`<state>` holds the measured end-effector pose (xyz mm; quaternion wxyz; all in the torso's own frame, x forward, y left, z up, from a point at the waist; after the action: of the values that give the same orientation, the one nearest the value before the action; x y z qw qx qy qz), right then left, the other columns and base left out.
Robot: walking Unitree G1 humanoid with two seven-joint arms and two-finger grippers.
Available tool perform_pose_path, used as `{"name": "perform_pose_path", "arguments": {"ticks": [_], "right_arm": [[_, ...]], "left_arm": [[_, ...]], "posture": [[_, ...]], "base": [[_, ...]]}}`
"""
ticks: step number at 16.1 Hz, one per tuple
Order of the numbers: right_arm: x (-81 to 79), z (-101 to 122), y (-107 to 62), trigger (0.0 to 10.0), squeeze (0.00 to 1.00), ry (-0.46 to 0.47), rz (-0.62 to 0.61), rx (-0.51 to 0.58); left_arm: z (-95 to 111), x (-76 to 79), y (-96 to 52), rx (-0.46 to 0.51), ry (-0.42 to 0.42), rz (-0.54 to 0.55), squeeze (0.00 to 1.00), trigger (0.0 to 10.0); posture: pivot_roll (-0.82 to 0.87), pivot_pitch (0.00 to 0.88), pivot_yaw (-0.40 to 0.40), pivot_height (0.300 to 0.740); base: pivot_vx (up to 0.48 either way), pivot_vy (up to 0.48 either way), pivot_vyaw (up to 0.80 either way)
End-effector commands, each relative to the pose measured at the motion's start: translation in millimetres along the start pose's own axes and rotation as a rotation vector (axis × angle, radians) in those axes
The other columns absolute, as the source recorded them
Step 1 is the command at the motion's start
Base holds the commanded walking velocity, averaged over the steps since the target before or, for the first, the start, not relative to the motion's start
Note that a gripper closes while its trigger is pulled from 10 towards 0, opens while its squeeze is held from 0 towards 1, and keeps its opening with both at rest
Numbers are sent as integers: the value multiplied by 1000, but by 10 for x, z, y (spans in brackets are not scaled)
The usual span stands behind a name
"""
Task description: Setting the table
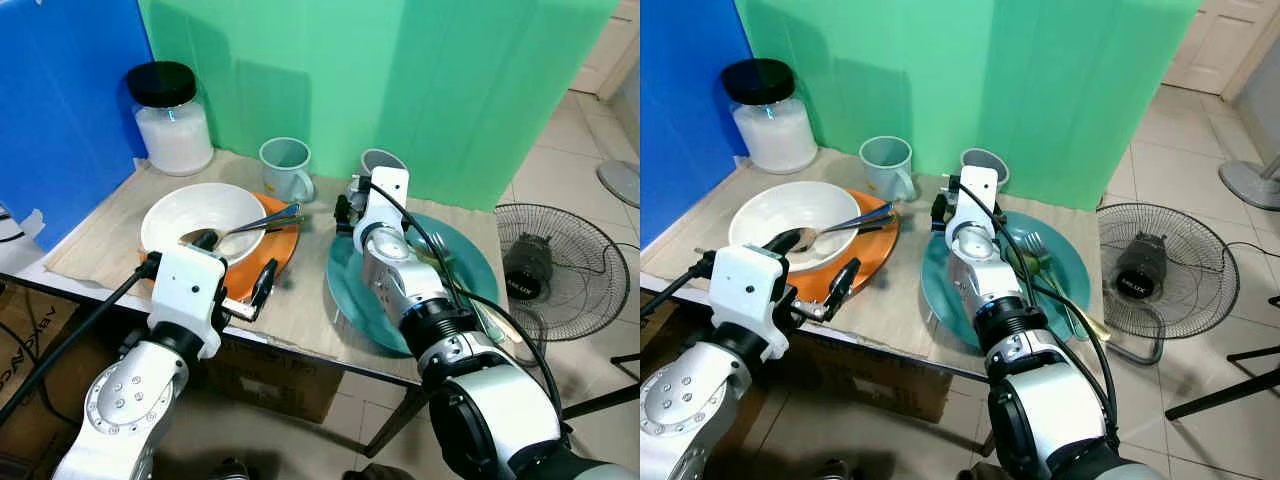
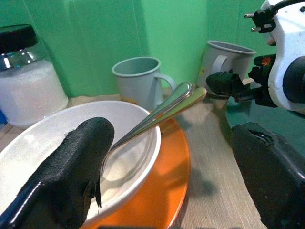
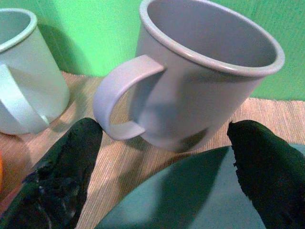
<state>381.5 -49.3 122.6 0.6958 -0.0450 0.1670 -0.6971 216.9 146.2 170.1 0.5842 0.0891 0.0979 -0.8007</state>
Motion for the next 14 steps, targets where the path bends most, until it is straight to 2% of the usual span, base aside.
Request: {"name": "perform_pose_path", "arguments": {"ticks": [1,5,12,13,14], "right_arm": [[-154,124,-17,10000,0,21,32,25],[-32,59,-19,10000,0,-6,12,4],[23,4,-64,10000,0,-31,30,-4],[236,26,-80,10000,0,-51,8,10],[357,48,-82,10000,0,-60,-11,18]], "left_arm": [[-21,19,6,-7,-6,-10,0,10000],[-21,39,15,-6,-8,-14,0,10000],[-21,56,10,-7,-10,-18,0,10000],[-25,68,8,-9,-11,-19,0,10000],[-25,71,14,-8,-11,-20,0,10000]], "posture": [[-16,54,-47,740],[-15,50,-47,740],[-11,50,-48,740],[-14,45,-44,740],[-15,43,-43,740]], "base": [[0,0,0],[0,0,0],[0,0,0],[0,0,0],[0,0,0]]}}
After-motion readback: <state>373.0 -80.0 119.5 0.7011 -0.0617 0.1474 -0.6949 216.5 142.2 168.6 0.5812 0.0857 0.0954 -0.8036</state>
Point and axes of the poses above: a point about 5 cm out from each wrist's last joint towards the gripper, its own y axis pointing out of the wrist towards the gripper, its own z axis along the axis of the wrist's last joint, x = y × z, the point moved 1 cm from there along y, pointing out of the wrist towards the gripper, and after that the axes turned 3 degrees about y, right-handed, at the moved point
